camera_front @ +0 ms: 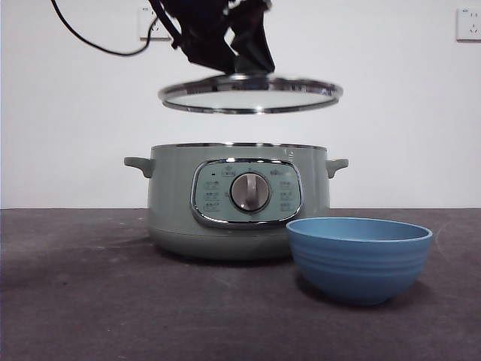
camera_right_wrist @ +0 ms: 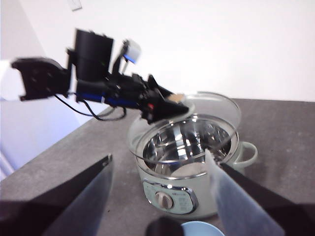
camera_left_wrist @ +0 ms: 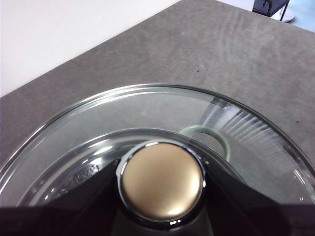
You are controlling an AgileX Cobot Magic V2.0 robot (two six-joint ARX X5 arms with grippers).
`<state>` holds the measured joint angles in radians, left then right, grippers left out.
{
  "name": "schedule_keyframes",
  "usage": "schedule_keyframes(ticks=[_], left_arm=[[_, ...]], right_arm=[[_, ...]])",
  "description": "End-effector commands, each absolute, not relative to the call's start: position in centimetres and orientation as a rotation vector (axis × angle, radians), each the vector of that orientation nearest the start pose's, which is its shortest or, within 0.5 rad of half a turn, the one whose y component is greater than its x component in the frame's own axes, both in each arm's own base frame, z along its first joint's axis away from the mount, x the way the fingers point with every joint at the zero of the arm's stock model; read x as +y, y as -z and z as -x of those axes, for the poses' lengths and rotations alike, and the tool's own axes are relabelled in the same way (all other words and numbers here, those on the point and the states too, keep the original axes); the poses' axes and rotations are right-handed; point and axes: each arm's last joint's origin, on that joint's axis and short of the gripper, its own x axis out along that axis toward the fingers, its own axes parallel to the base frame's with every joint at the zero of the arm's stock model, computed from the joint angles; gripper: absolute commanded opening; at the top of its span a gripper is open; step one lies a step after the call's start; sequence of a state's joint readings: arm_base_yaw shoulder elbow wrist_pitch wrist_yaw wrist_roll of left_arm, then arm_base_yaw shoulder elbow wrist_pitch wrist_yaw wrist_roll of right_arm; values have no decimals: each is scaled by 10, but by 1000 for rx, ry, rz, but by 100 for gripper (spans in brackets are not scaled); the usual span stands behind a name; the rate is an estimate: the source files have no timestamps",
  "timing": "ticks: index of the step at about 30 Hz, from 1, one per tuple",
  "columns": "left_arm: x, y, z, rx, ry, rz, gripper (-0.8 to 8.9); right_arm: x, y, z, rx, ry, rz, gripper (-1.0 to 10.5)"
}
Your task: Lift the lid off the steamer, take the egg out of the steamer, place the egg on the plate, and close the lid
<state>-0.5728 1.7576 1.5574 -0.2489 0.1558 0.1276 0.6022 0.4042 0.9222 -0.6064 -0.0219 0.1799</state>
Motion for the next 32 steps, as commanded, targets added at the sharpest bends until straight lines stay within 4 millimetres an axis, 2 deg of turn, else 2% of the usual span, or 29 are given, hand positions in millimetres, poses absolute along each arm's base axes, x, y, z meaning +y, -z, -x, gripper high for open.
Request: schedule_keyframes(ticks=[1, 12, 17, 23, 32], left_arm=[[-223, -338, -347, 338, 735, -203, -8], [-200, -330, -364, 375, 708, -188, -8], [-202, -329, -364, 379, 722, -187, -8], [-208, -311, -370, 432, 730, -192, -8], [-212, -306, -371, 438, 737, -194, -8]], right_arm=[[31, -377, -44, 123, -612, -160, 317], [30, -381, -43, 108, -599, -164, 317], [29, -381, -43, 106, -586, -161, 317], [29, -381, -43, 106, -569, -161, 317], [29, -379, -44, 125, -563, -153, 317]])
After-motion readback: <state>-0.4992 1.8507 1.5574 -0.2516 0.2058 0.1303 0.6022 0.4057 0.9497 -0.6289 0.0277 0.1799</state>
